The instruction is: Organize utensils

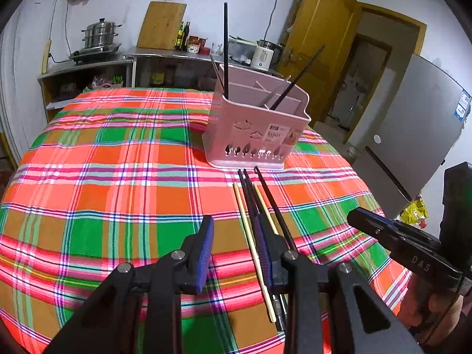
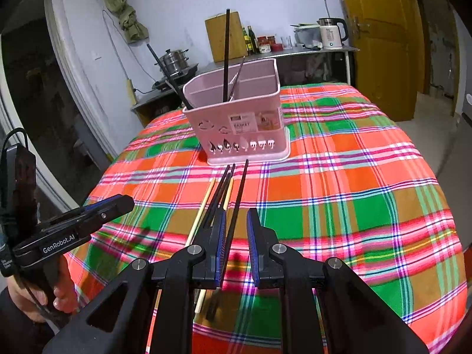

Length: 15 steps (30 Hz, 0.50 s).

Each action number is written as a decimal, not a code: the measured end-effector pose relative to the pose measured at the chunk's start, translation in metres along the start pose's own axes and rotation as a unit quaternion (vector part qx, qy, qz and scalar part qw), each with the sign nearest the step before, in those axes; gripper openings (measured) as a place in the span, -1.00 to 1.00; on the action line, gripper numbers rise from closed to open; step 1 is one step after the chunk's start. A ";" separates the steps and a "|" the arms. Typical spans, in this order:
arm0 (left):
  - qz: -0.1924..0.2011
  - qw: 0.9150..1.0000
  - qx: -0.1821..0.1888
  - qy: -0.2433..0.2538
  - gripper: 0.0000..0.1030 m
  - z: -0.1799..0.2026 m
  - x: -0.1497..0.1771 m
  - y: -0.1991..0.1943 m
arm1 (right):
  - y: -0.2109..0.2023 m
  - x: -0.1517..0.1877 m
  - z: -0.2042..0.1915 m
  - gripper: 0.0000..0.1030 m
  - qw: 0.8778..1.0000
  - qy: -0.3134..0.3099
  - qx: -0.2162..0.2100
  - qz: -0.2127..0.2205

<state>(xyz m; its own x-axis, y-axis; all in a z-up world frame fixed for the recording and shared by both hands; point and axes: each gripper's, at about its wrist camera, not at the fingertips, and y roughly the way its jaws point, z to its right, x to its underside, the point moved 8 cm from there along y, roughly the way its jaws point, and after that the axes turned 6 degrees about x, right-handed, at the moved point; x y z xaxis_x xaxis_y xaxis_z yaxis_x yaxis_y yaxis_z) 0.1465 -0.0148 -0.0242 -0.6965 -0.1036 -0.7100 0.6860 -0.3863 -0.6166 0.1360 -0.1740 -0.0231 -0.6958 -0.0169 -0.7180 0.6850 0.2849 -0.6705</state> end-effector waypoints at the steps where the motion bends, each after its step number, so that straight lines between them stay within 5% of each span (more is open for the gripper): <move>1: -0.002 1.000 0.000 0.000 -0.41 0.000 0.001 0.001 | 0.002 0.001 -0.001 -0.72 1.000 -0.001 0.000 -0.002; 15: -0.035 0.999 0.001 -0.002 -0.42 0.001 0.002 0.041 | 0.025 0.007 -0.003 -0.72 1.000 0.002 -0.006 -0.025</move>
<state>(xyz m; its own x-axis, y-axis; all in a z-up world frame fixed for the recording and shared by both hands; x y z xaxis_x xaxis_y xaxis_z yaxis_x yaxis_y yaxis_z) 0.1730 -0.0319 -0.0511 -0.7432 -0.0801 -0.6642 0.6357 -0.3938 -0.6639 0.1478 -0.1640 -0.0443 -0.7305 -0.0269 -0.6824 0.6466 0.2945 -0.7037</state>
